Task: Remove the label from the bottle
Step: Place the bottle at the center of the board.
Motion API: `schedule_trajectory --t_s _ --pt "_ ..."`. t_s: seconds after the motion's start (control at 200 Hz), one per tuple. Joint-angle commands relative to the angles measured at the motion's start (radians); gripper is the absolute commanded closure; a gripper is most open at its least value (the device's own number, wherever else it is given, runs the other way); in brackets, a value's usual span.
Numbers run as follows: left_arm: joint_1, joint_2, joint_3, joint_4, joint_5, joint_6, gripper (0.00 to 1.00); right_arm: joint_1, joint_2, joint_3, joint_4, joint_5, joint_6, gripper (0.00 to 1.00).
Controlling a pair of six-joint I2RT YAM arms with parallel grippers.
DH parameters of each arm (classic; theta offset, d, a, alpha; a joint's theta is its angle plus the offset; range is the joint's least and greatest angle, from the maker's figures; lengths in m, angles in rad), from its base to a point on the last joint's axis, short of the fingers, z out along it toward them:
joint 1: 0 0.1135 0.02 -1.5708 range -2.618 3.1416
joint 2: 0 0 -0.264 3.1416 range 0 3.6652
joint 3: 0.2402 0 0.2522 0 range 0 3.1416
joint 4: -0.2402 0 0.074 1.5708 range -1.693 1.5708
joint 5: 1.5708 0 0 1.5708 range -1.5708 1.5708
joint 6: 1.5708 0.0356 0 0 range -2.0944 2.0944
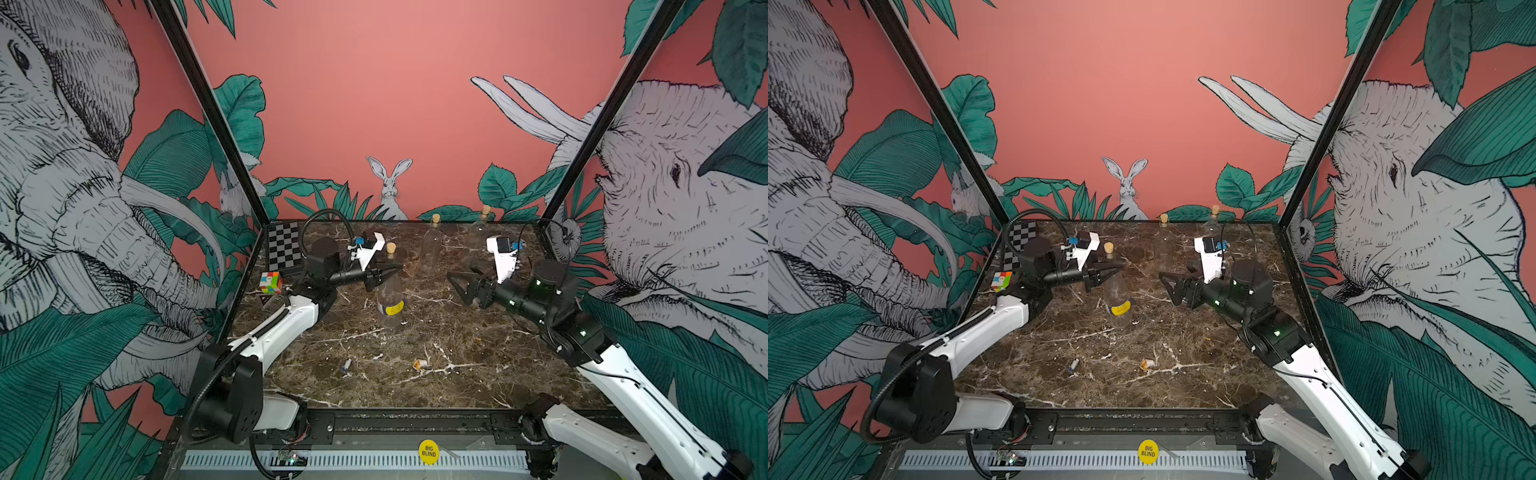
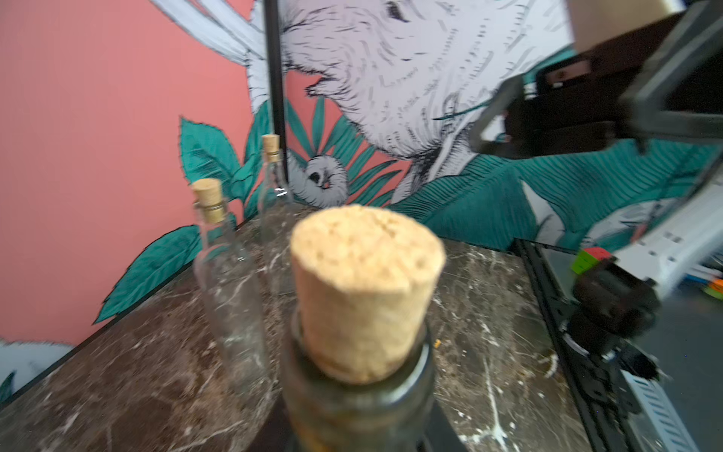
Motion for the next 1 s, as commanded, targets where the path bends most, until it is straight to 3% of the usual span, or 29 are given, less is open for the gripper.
schedule_trajectory --t_s 0.0,0.12,0.325,0.66,0.995 --pt "-0.003 -0.075 -0.025 0.028 0.03 0.098 1.0 -0.003 -0.02 -0.071 0.047 -0.095 -0.039 0.12" --pt "-0.01 -0.088 -0.066 0.083 -0.007 0.1 1.0 -0.003 -0.055 -0.185 0.107 -0.185 -0.129 0.12" --pt "-0.027 -0.043 -0.1 0.153 -0.022 0.091 1.0 -0.003 -0.076 -0.311 0.193 -0.172 -0.303 0.12" --pt "-0.025 0.032 -0.08 0.114 0.012 0.078 1.0 -0.003 0.154 -0.354 0.33 -0.352 -0.518 0.15" --pt "0.015 0.056 -0.196 0.233 -0.009 -0.008 1.0 -0.003 0.344 -0.34 0.444 -0.429 -0.558 0.2"
